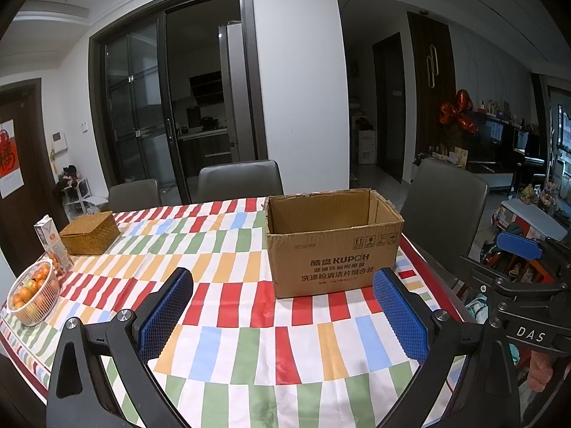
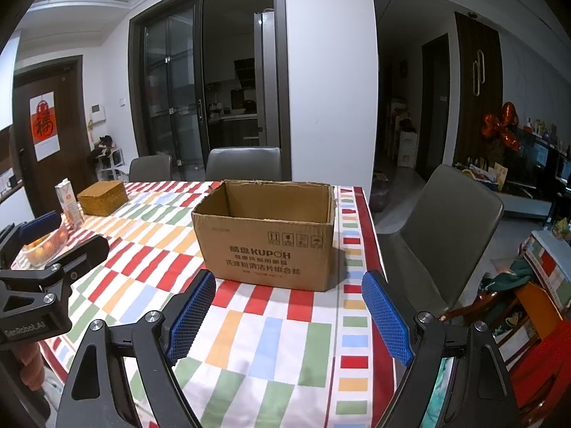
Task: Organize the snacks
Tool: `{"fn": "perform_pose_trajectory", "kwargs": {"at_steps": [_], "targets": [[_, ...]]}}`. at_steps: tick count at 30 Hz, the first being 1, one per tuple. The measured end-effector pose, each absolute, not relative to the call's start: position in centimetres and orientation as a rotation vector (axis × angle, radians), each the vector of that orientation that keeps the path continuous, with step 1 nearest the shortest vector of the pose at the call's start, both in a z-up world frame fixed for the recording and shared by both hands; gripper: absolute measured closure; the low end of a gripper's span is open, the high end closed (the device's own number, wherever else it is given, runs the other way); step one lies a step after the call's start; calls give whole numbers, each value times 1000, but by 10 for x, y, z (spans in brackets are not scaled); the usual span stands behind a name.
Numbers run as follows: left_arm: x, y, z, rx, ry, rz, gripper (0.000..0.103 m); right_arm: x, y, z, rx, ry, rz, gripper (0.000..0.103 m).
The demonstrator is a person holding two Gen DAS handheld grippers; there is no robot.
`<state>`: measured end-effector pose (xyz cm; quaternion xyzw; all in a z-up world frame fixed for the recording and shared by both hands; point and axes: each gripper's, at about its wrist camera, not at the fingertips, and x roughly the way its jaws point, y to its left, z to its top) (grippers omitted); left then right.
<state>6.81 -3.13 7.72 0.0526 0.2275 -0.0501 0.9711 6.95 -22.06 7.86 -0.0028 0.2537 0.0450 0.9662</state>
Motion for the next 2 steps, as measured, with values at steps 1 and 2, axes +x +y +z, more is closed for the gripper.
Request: {"fn": "perform_pose_trajectory", "kwargs": {"at_steps": [1,2], "targets": [[68,-31,77,105,462,-100,0,70,-220,78,-6,515,90,18],[69,-30,76,104,465,-100,0,70,-220,78,-6,517,89,18]]}}
